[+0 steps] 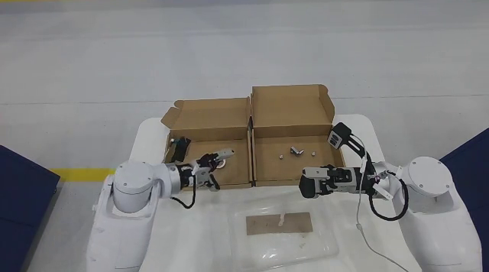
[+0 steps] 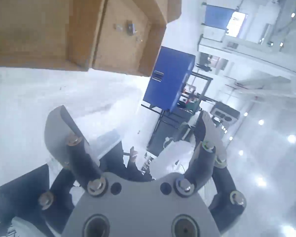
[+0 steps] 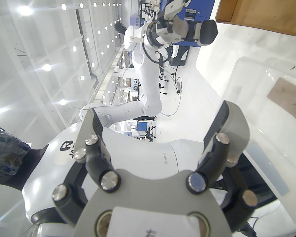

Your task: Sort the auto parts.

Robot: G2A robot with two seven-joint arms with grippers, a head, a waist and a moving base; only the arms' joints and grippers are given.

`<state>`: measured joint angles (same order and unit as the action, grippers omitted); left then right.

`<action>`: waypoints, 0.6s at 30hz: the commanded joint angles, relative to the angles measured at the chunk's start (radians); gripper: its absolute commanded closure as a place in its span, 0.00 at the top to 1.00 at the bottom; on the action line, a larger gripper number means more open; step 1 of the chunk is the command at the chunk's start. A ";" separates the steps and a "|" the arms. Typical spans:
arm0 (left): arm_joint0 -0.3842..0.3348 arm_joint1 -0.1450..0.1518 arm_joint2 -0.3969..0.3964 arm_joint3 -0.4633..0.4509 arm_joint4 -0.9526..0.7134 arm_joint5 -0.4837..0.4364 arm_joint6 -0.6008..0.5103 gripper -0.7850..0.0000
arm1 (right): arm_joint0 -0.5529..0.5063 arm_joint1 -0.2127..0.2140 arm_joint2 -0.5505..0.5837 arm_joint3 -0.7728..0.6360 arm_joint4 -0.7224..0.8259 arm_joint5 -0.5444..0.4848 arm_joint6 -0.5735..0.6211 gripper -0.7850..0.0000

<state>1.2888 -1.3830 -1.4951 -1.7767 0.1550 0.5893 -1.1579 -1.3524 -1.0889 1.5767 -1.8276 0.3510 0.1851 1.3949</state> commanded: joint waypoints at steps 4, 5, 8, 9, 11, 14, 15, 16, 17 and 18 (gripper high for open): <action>0.087 0.011 -0.046 -0.077 -0.104 -0.046 -0.007 1.00 | 0.000 0.000 0.000 0.000 0.000 0.000 0.000 1.00; 0.103 0.012 -0.053 -0.094 -0.117 -0.053 0.000 1.00 | 0.000 0.000 0.000 0.000 0.000 0.000 0.000 1.00; 0.141 0.017 -0.069 -0.133 -0.158 -0.068 0.014 1.00 | 0.000 0.000 0.000 0.000 0.000 0.000 0.000 1.00; 0.149 0.019 -0.069 -0.148 -0.166 -0.070 0.019 1.00 | 0.000 0.000 0.000 0.000 0.000 0.000 0.000 1.00; 0.159 0.023 -0.070 -0.169 -0.186 -0.075 0.012 1.00 | 0.000 0.000 0.000 0.000 0.000 0.000 0.000 1.00; 0.160 0.024 -0.070 -0.172 -0.185 -0.075 0.012 1.00 | 0.000 0.000 0.000 0.000 0.000 0.000 0.000 1.00; 0.160 0.024 -0.070 -0.174 -0.185 -0.075 0.012 1.00 | 0.000 0.000 0.000 0.000 0.000 0.000 0.000 1.00; 0.160 0.024 -0.070 -0.174 -0.184 -0.075 0.012 1.00 | 0.000 0.000 0.000 0.000 0.000 0.000 0.000 1.00; 0.160 0.024 -0.070 -0.173 -0.184 -0.075 0.012 1.00 | 0.000 0.000 0.000 0.000 0.000 0.000 0.000 1.00; 0.159 0.024 -0.070 -0.173 -0.184 -0.075 0.012 1.00 | 0.000 0.000 0.000 0.000 0.000 0.000 0.000 1.00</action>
<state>1.4482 -1.3589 -1.5648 -1.9495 -0.0287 0.5141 -1.1459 -1.3523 -1.0889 1.5767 -1.8276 0.3510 0.1851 1.3949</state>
